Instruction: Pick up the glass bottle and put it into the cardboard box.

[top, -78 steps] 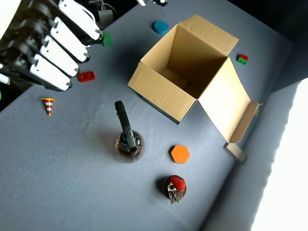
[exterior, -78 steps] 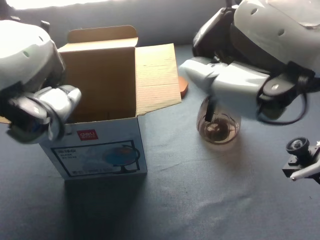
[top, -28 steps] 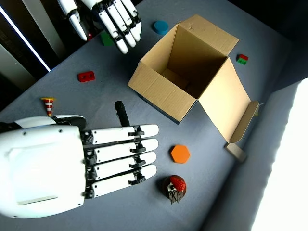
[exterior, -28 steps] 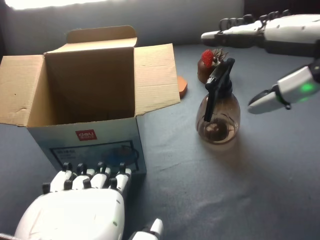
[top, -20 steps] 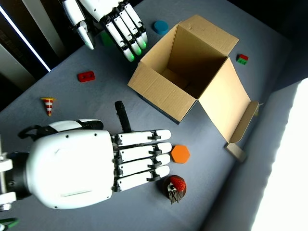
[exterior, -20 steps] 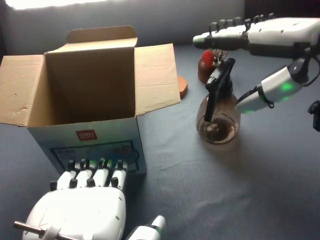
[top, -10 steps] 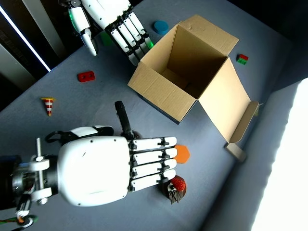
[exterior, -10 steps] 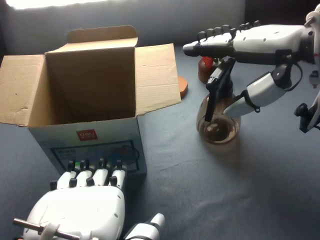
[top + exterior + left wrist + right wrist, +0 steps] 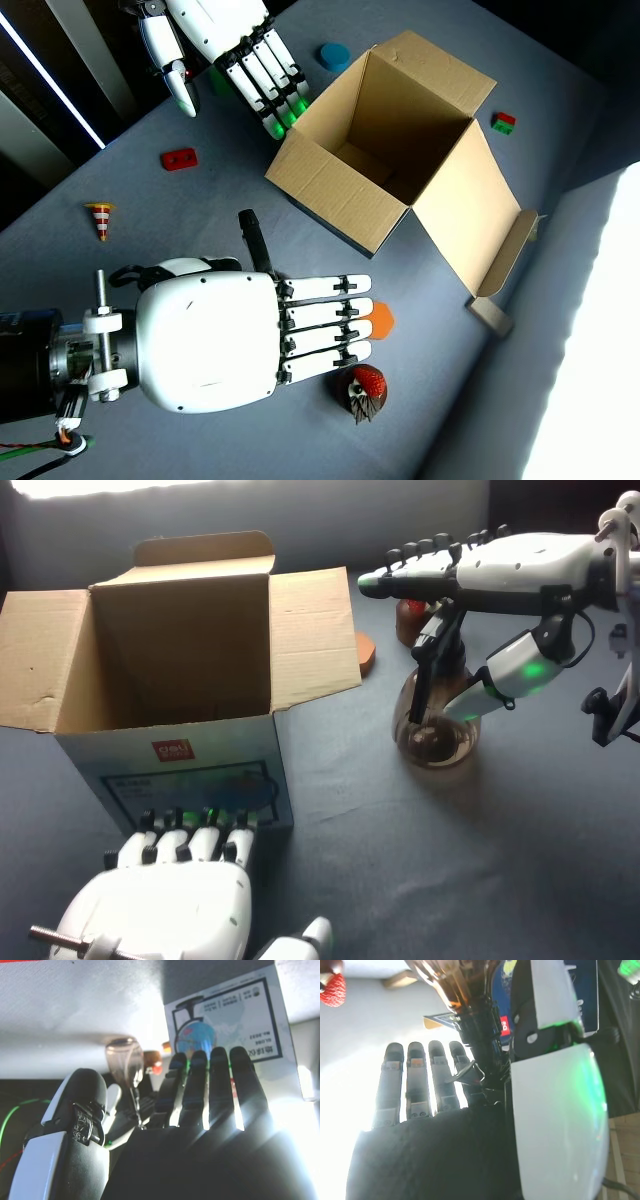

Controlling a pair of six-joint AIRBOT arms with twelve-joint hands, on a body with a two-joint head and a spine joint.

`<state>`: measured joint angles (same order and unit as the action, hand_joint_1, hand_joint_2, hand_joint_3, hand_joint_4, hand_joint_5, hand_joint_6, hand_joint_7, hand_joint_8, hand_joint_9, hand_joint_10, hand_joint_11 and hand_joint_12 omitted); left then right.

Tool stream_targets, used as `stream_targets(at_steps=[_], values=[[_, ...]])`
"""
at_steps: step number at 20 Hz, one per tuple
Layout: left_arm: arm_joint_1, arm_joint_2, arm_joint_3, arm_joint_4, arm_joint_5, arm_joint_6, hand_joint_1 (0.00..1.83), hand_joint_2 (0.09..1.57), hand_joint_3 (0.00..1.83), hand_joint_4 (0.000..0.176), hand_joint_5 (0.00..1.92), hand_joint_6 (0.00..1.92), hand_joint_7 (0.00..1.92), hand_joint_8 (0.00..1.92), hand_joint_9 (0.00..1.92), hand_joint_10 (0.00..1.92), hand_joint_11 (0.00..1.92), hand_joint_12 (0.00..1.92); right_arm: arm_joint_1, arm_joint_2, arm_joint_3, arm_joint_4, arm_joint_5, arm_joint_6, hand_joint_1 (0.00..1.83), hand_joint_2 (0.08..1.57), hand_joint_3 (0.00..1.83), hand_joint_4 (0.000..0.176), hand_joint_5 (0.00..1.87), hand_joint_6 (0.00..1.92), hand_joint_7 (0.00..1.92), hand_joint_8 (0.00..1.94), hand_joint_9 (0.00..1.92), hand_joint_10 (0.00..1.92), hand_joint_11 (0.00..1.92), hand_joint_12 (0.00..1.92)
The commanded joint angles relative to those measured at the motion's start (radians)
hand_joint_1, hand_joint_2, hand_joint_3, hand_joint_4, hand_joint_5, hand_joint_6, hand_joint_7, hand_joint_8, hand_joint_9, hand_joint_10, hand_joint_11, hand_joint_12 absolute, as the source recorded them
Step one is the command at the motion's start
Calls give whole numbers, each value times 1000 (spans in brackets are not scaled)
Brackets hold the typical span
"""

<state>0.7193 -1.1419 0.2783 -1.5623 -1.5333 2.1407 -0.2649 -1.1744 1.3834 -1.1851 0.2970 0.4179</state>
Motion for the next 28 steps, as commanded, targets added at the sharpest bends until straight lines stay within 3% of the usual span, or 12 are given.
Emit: stream_targets(at_steps=[1,5,6,8,9,10,11,13,14,15,16,28], values=[[0,2,1,81,-44,-10,0,1291,0,0,0,0,0,0,0,0,0,0,12,7,3,35,39,0,1028,927,0,0,0,0,0,0,5,2,0,0],[42,-3,-3,143,-31,-56,0,1291,0,0,0,0,0,0,0,0,0,0,18,13,2,35,43,0,1037,935,0,0,0,0,51,20,65,26,0,0],[50,-4,-4,162,-29,-58,0,1291,0,0,0,0,0,0,0,0,0,0,18,14,2,35,44,0,1040,941,0,0,73,3,170,21,175,19,0,238],[64,-4,-8,184,-17,-65,0,1291,0,0,0,0,0,0,0,0,0,0,16,16,2,35,44,2,1045,938,0,0,91,5,200,16,202,17,0,318],[69,-6,-9,195,-17,-68,0,1291,0,0,0,0,0,0,0,0,0,0,16,18,1,35,44,5,1085,973,8,0,344,107,508,90,435,116,0,946],[71,-7,-8,197,-15,-68,0,1291,0,0,0,0,0,0,0,0,0,0,16,20,0,35,44,5,1085,973,8,0,344,107,508,90,435,116,0,946],[72,-8,-8,198,-14,-68,0,1291,0,0,0,0,0,0,0,0,0,0,16,20,-1,35,44,5,1075,1039,28,0,514,207,709,161,607,223,54,1351],[78,-12,-5,215,-9,-78,0,1291,0,0,0,0,0,0,0,0,0,0,14,20,-1,35,44,5,1075,1121,10,0,520,656,857,245,629,830,274,1559],[80,-14,-2,222,-2,-80,0,1290,0,0,0,0,0,0,0,0,0,0,13,20,-2,35,44,4,1079,1220,3,0,681,1218,904,315,673,960,357,1609],[80,-16,1,223,3,-80,0,1290,0,0,0,0,0,0,0,0,0,0,13,20,-2,35,45,3,1157,1228,0,0,641,1425,905,969,707,1045,420,1648],[82,-19,6,229,11,-80,0,1290,0,0,0,0,0,0,0,0,0,0,13,21,-2,35,46,3,1181,1212,0,0,684,1421,924,1119,757,1149,525,1679],[87,-18,50,255,43,-95,0,1292,0,0,0,0,0,0,0,0,3,1,105,114,-70,35,68,-15,1195,1201,3,0,702,1363,951,1167,850,1231,660,1668]])
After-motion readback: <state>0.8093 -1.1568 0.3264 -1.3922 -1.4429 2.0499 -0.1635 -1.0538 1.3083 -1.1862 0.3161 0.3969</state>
